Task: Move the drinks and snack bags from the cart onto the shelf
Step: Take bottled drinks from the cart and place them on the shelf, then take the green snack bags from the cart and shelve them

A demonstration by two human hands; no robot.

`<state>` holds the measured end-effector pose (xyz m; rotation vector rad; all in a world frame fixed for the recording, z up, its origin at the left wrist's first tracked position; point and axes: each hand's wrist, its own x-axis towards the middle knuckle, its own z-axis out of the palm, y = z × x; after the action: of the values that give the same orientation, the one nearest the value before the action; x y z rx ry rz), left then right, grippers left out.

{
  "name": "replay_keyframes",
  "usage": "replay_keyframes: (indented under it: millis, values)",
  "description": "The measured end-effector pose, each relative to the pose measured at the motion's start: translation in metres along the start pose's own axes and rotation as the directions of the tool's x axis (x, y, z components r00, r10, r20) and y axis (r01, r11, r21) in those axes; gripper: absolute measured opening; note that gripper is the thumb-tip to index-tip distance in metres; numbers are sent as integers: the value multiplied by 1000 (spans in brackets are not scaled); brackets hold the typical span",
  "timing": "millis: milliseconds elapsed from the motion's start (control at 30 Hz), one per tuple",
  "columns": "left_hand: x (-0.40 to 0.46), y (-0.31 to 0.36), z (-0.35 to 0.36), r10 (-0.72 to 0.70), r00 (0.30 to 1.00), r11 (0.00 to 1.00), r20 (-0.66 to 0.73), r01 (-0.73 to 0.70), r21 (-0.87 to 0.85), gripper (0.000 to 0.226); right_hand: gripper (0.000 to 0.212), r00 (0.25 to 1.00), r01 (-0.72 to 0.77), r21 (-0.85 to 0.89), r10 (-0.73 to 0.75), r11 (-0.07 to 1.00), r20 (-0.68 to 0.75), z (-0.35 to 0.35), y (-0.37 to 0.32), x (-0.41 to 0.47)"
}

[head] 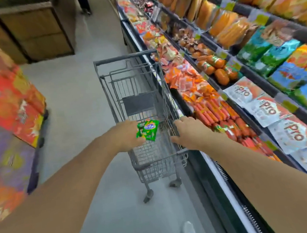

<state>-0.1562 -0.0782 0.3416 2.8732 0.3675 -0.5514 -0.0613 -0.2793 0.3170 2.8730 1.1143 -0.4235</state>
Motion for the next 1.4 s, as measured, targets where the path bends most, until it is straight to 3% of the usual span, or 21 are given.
replay_keyframes:
  millis: [133, 467, 700, 867, 1000, 1200, 1400]
  values:
    - [46, -12, 8, -6, 999, 999, 32, 7, -34, 41, 53, 999, 21, 0, -21, 1000, 37, 10, 0, 63]
    - [233, -65, 25, -115, 982, 991, 149, 125, -57, 68, 56, 979, 65, -14, -61, 998, 197, 47, 40, 266]
    - [352, -94, 78, -121, 968, 982, 221, 149, -115, 66, 55, 966, 57, 32, -63, 998, 250, 116, 41, 372]
    - [410, -121, 147, -199, 934, 954, 298, 254, -159, 53, 55, 940, -49, 103, 11, 993, 340, 185, 49, 419]
    - [451, -140, 212, -303, 889, 912, 343, 375, -167, 59, 49, 904, -149, 121, 86, 981, 418, 250, 63, 445]
    - [506, -162, 300, -454, 838, 823, 302, 525, -219, 80, 32, 877, -237, 225, 109, 945, 467, 326, 66, 487]
    - [530, -183, 347, -601, 766, 746, 228, 640, -186, 83, 40, 863, -407, 408, 198, 817, 465, 374, 58, 527]
